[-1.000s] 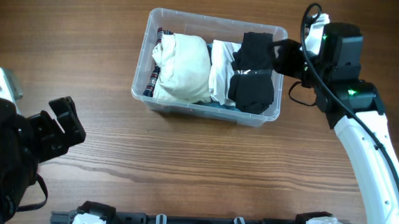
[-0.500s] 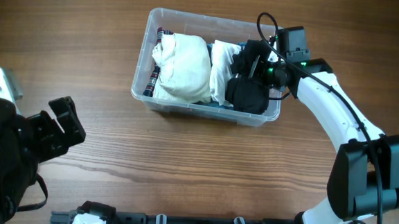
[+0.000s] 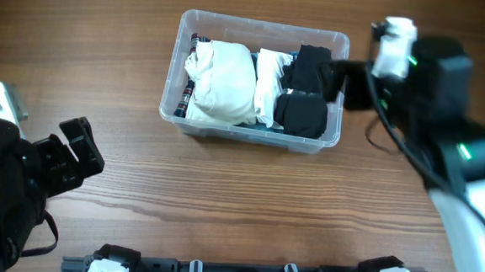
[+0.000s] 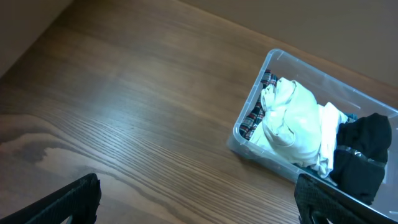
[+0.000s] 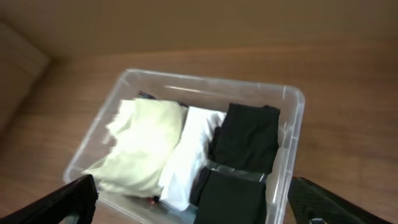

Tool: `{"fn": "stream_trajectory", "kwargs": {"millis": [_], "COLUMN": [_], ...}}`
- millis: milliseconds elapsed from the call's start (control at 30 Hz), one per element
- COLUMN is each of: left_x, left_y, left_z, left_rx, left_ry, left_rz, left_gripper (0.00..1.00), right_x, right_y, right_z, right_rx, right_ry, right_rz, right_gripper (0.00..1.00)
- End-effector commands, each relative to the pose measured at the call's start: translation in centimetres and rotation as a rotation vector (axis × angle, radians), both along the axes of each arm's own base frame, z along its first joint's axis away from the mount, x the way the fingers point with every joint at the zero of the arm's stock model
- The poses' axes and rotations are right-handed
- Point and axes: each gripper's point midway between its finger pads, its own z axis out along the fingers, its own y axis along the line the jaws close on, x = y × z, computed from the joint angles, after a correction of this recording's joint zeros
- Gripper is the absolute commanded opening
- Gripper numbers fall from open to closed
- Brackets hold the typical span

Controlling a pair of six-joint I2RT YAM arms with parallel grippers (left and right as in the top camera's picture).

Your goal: Pack container

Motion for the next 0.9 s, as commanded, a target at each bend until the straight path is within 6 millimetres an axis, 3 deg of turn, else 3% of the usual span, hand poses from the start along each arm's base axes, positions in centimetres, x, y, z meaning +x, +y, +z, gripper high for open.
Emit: {"fn": "stream_trajectory", "kwargs": {"millis": [0, 133, 367, 500, 600, 867], "left_x": [0.0, 0.0, 0.0, 0.0, 0.0, 0.0], "left_y": [0.3, 0.3, 0.3, 0.3, 0.3, 0.3], "left_z": [0.2, 0.2, 0.2, 0.2, 0.2, 0.2], "left_rx": [0.011, 0.011, 0.011, 0.011, 0.011, 0.011], "left_ry": [-0.007, -0.007, -0.007, -0.007, -0.007, -0.007], "left_rz": [0.014, 0.014, 0.014, 0.014, 0.014, 0.014], "left_gripper": [1.00, 1.00, 1.00, 1.00, 1.00, 1.00], "right_x": [-2.8, -5.6, -8.1, -9.1, -9.3, -10.3], "right_y": [-0.2, -1.3, -7.6, -9.7, -11.1, -12.7], "right_z": [0.9, 1.1, 4.5, 4.1, 1.7, -9.5], "right_rx": [-0.016, -0.038, -0.170, -0.249, -0.261, -0.159], "right_ry": [-0.012, 0.004, -0.162, -0.208, -0.233, -0.247], "right_rz": [0.041, 0.020, -0.261, -0.330, -0.378, -0.447], "right_gripper": [1.00, 1.00, 1.00, 1.00, 1.00, 1.00]}}
